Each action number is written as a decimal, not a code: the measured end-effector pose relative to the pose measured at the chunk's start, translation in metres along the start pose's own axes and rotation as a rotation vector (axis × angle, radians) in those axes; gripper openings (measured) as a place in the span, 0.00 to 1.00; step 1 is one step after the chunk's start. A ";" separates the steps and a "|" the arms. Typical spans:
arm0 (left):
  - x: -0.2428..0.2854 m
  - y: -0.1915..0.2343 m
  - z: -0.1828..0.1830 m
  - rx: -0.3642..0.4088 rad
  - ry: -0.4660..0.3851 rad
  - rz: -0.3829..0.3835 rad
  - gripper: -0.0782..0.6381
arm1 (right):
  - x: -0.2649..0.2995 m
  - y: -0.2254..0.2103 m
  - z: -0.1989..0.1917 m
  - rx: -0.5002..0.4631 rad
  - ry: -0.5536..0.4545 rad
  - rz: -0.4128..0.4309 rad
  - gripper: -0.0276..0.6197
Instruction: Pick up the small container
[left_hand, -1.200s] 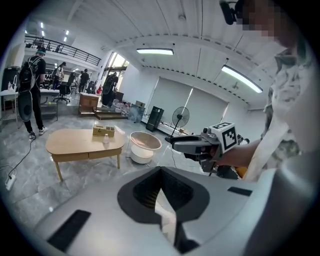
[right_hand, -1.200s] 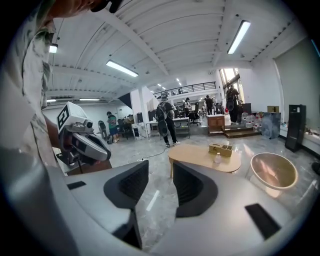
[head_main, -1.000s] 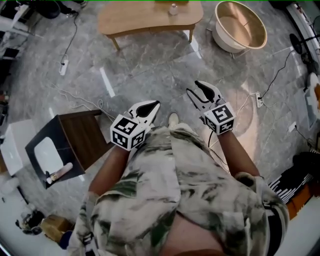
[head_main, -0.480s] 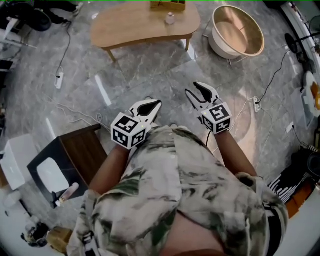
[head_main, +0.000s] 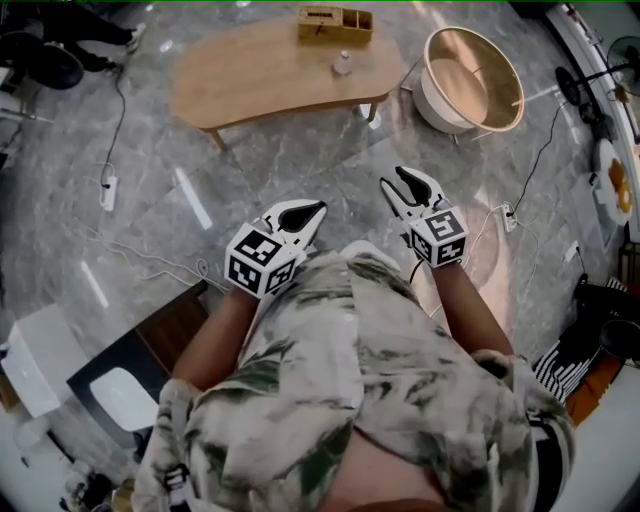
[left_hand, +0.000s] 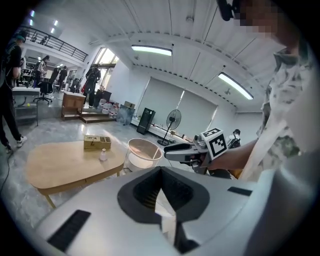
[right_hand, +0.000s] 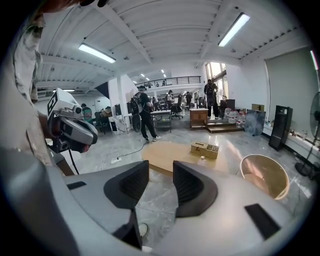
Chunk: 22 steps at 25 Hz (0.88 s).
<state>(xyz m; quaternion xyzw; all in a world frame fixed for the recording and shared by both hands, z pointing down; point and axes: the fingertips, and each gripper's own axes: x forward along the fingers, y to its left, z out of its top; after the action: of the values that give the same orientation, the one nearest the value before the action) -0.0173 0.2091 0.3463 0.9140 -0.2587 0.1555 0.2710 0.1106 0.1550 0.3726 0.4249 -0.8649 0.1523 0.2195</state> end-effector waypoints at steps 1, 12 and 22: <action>-0.004 0.015 0.003 -0.021 -0.002 -0.007 0.14 | 0.014 -0.002 0.005 0.004 0.003 -0.005 0.29; 0.018 0.106 0.054 -0.070 -0.017 0.008 0.14 | 0.112 -0.065 0.040 0.035 0.015 -0.028 0.32; 0.130 0.198 0.107 -0.116 0.045 0.070 0.14 | 0.248 -0.211 0.035 -0.008 0.079 0.025 0.34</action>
<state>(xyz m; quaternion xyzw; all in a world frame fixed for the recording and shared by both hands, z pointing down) -0.0058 -0.0462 0.3976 0.8835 -0.2929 0.1704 0.3235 0.1366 -0.1513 0.4847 0.4068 -0.8615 0.1683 0.2530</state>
